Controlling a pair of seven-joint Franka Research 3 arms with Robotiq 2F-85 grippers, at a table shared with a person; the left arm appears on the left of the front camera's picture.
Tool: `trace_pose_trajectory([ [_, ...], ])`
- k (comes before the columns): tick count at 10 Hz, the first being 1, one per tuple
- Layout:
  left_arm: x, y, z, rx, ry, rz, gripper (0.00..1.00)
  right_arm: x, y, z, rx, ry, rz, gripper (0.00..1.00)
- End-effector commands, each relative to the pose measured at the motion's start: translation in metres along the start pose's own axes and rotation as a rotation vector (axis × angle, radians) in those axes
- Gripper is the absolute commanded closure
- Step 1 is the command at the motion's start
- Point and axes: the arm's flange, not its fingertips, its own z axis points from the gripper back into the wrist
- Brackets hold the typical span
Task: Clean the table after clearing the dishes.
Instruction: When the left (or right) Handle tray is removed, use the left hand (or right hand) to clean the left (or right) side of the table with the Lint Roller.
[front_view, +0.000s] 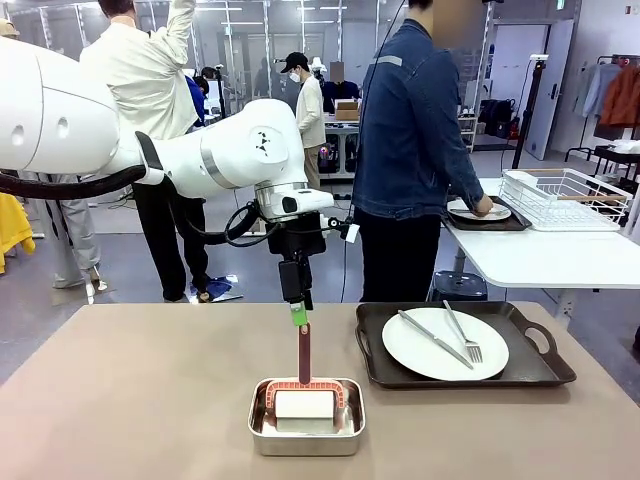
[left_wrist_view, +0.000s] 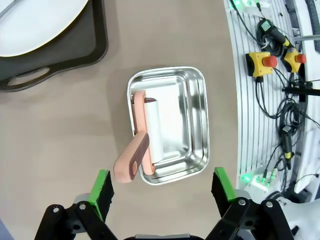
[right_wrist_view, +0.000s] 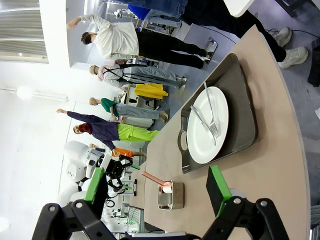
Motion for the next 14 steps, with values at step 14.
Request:
trace_pose_trajectory([
  [14,0.012,0.029,-0.087,-0.039,0.149,0.063,0.11,-0.001,0.002,0.002,0.011,0.0,0.014,0.0],
])
